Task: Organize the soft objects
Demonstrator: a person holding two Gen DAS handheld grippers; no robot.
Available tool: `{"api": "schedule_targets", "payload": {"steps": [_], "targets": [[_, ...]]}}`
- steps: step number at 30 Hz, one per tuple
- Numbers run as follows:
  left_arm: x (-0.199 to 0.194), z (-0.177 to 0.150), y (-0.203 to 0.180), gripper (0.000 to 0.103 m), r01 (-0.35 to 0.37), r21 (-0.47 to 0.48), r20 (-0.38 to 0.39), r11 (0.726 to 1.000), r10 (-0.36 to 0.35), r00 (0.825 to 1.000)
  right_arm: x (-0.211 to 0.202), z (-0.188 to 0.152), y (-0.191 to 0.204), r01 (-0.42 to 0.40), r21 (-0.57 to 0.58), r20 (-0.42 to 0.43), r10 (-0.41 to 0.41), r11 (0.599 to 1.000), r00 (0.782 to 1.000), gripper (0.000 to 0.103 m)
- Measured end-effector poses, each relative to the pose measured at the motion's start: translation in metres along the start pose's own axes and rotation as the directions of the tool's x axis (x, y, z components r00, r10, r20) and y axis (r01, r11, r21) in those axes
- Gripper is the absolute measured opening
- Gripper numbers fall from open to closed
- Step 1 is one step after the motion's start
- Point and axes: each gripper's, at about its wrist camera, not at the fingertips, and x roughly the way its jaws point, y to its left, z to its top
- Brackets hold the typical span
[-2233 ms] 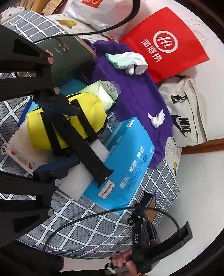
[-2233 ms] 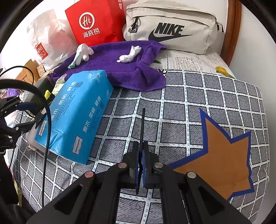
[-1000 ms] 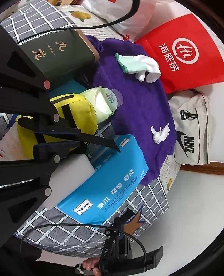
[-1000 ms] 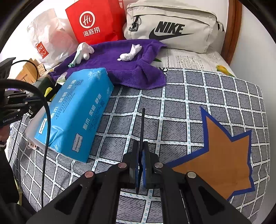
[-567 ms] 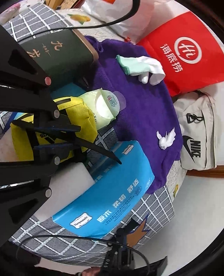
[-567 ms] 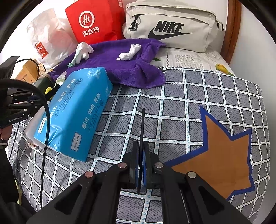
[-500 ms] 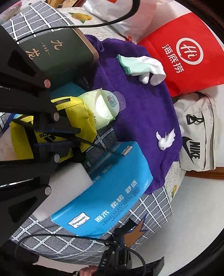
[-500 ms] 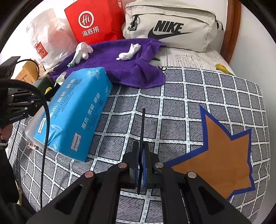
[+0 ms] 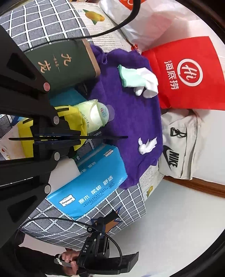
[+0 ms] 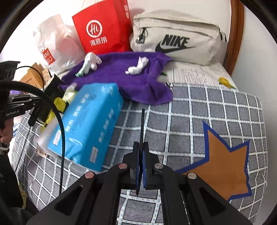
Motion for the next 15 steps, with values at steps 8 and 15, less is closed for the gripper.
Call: {"api": "schedule_targets", "payload": {"steps": [8,15], "targets": [[-0.018,0.01,0.01,0.004,-0.008,-0.045,0.043,0.999,0.01,0.999,-0.011,0.033,0.007,-0.04,0.003,0.05,0.039,0.999,0.998,0.003],[-0.026,0.032,0.028,0.004,-0.031,-0.072,0.062,0.997,0.036,0.997,-0.009,0.081,0.018,-0.071,-0.038,0.105,0.075,0.997,0.992,0.003]]}}
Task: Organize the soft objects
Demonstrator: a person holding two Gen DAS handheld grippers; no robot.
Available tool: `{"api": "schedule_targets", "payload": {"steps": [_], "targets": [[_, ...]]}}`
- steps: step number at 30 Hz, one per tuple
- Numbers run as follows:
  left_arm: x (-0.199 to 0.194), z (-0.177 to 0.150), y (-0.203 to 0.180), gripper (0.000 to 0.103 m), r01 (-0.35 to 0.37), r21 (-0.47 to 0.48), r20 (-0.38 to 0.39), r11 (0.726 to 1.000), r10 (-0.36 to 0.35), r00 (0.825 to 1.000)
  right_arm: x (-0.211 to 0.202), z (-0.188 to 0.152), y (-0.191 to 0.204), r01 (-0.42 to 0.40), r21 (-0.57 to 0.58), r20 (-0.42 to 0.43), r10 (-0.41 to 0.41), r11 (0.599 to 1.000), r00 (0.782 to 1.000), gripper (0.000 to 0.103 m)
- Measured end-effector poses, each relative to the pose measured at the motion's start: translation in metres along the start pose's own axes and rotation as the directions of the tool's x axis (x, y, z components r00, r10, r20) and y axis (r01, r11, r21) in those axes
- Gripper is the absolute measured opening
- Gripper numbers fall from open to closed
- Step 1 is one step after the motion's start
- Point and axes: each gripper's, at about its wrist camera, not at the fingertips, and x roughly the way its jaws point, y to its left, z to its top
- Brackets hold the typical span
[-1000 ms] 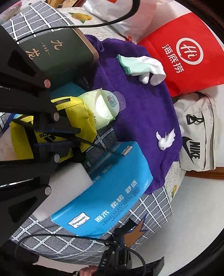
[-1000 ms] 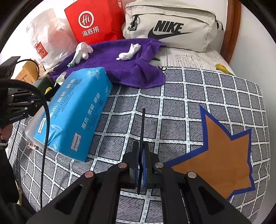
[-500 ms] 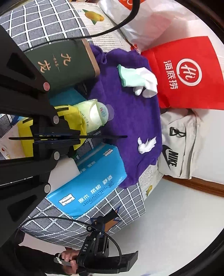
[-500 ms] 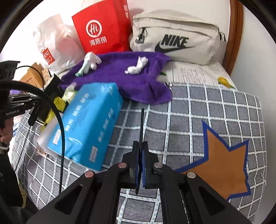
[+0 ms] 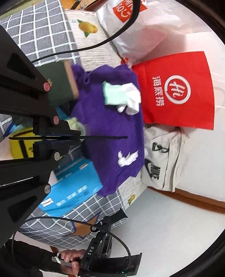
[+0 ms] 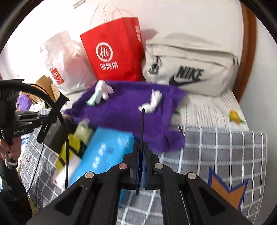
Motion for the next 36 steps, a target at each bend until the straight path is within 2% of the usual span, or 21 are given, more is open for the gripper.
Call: {"api": "schedule_targets", "payload": {"steps": [11,15,24,28,36], "targets": [[0.018,0.037,0.043,0.004,-0.055,-0.072,0.002,0.996,0.055,0.998,0.058,0.058,-0.004,-0.013,-0.012,-0.025,0.013,1.0,1.0,0.003],[0.03,0.047,0.059,0.004,-0.062,-0.115,-0.003,0.991,0.062,0.998,0.091,0.068,-0.016,0.021,0.019,-0.064,-0.02,1.0,0.998,0.003],[0.053,0.061,0.079,0.004,-0.092,-0.14,-0.04,0.986,0.087,0.995,0.15,0.064,-0.037,0.049,0.089,-0.174,-0.033,0.995,0.984,0.003],[0.062,0.063,0.086,0.004,-0.096,-0.153,-0.056,0.984,0.088,0.995,0.163,0.061,-0.038,0.086,0.084,-0.2,-0.068,0.993,0.978,0.003],[0.079,0.07,0.099,0.004,-0.103,-0.191,-0.092,0.976,0.087,0.992,0.174,0.053,-0.034,0.066,0.073,-0.212,-0.049,0.995,0.976,0.004]]}}
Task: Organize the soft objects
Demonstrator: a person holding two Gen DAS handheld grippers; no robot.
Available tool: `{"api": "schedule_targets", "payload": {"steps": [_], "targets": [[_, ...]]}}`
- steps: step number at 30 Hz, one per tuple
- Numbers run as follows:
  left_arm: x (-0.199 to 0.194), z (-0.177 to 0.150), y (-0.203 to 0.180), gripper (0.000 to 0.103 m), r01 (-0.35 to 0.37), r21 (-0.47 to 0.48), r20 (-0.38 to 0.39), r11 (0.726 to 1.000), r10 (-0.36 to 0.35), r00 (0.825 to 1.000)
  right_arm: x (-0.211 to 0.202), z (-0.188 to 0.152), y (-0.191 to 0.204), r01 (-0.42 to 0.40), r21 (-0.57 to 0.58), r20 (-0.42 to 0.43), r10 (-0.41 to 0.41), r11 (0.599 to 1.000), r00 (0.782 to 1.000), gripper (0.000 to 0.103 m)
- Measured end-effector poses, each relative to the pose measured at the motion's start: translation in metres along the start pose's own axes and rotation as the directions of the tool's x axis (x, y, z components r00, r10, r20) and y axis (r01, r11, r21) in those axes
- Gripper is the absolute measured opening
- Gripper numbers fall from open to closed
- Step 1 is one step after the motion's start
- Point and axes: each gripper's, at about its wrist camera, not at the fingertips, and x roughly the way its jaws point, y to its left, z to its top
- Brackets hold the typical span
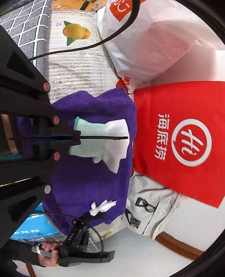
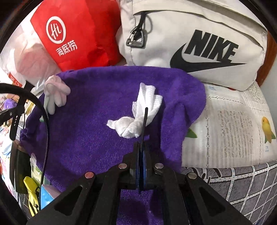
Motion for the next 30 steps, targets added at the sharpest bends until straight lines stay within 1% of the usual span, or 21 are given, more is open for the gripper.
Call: {"api": "schedule_targets", "payload": {"steps": [5,7,8,9,10,11,12,17,20,25,28,29,30], "targets": [[0.019,0.006,0.005,0.004,-0.016,-0.031,-0.043,0.999,0.015,0.999,0.002,-0.001,0.001,-0.01,-0.017,0.006,0.01,1.0,1.0,0.005],[0.027,0.008,0.007,0.004,-0.036,-0.04,-0.059,0.999,0.033,0.998,-0.001,-0.002,0.002,-0.025,-0.025,0.004,0.025,0.999,1.0,0.008],[0.03,0.008,0.007,0.004,-0.045,-0.043,-0.064,0.998,0.042,0.997,-0.002,-0.003,0.002,-0.041,-0.024,0.005,0.041,0.999,0.999,0.013],[0.033,0.008,0.007,0.004,-0.058,-0.043,-0.069,0.997,0.055,0.996,-0.003,-0.002,0.004,-0.056,-0.023,0.007,0.056,0.998,0.998,0.021],[0.036,0.009,0.005,0.004,-0.063,-0.035,-0.073,0.997,0.06,0.996,-0.006,-0.002,0.004,-0.075,-0.022,0.01,0.075,0.997,0.997,0.027],[0.04,0.009,0.004,0.004,-0.058,-0.028,-0.082,0.998,0.055,0.995,-0.009,0.0,0.004,-0.088,-0.022,0.015,0.088,0.996,0.996,0.038],[0.045,0.009,0.003,0.004,-0.057,-0.031,-0.097,0.998,0.054,0.994,-0.012,0.0,0.004,-0.09,-0.025,0.023,0.09,0.996,0.996,0.046],[0.061,0.008,0.001,0.004,-0.07,-0.025,-0.133,0.997,0.066,0.989,-0.025,0.001,0.007,-0.07,-0.049,0.054,0.072,0.996,0.996,0.051],[0.068,0.006,-0.001,0.004,-0.08,-0.019,-0.156,0.997,0.077,0.985,-0.033,0.001,0.005,-0.071,-0.049,0.064,0.074,0.996,0.995,0.051],[0.071,0.006,-0.002,0.004,-0.084,-0.019,-0.167,0.996,0.08,0.983,-0.055,0.001,0.0,-0.049,-0.043,0.088,0.052,0.998,0.995,0.051],[0.072,0.006,0.0,0.005,-0.08,-0.04,-0.173,0.996,0.072,0.982,-0.07,0.001,0.001,-0.037,-0.048,0.106,0.042,0.998,0.993,0.051],[0.072,0.006,0.001,0.005,-0.076,-0.043,-0.176,0.996,0.068,0.982,-0.075,0.001,0.003,-0.031,-0.053,0.113,0.036,0.998,0.993,0.051],[0.072,0.005,0.0,0.01,-0.078,-0.038,-0.182,0.996,0.07,0.981,-0.081,-0.001,0.004,-0.025,-0.059,0.122,0.032,0.998,0.992,0.051]]}}
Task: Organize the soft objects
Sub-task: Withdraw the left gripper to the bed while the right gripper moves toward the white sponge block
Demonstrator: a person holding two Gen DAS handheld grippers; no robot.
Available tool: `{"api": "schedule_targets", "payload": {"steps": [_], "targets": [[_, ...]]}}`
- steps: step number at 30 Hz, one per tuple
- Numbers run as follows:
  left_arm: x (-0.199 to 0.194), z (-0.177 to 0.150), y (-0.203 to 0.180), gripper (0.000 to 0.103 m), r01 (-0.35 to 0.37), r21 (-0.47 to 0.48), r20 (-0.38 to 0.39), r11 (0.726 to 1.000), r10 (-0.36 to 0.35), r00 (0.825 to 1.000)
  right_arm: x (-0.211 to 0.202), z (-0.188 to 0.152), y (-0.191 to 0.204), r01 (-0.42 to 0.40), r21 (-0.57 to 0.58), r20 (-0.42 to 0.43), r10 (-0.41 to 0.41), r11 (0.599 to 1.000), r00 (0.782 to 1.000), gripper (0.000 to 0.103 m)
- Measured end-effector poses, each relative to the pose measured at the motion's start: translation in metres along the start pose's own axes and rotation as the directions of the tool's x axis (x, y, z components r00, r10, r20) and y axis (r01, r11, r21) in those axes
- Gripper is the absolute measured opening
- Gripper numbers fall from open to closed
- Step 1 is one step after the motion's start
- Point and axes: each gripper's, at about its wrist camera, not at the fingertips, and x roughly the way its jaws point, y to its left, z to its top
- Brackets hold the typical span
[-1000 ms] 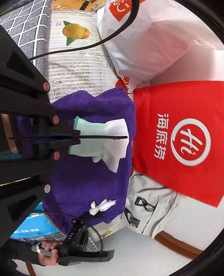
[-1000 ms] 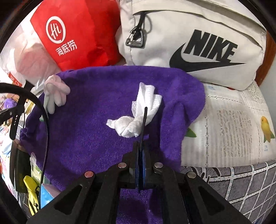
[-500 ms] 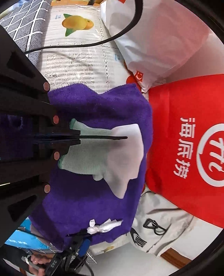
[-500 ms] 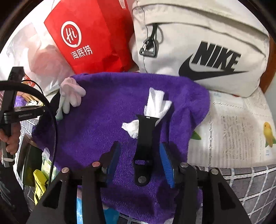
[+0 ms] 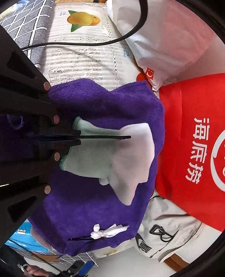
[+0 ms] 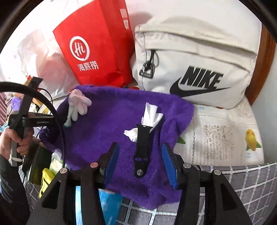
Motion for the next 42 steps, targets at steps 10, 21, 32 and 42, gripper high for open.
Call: {"api": "schedule_targets", "payload": {"steps": [10,21,32,42], "targets": [[-0.029,-0.011,0.001,0.05,0.005,-0.031,0.01,1.0,-0.005,1.0,-0.049,-0.018,0.019,0.022,-0.028,0.054,-0.021,0.999,0.998,0.052],[-0.103,-0.06,-0.007,0.05,0.021,0.015,0.121,1.0,-0.023,0.992,-0.091,-0.066,0.046,0.005,-0.039,0.082,-0.002,0.999,0.997,0.052],[-0.145,-0.124,-0.01,0.055,0.044,0.006,0.195,0.999,-0.044,0.98,-0.093,-0.133,0.131,-0.151,-0.11,-0.015,0.151,0.982,0.988,0.052],[-0.16,-0.162,0.0,0.06,0.056,0.004,0.232,0.998,-0.056,0.971,-0.068,-0.153,0.182,-0.077,-0.126,-0.082,0.067,0.989,0.994,0.052]]}}
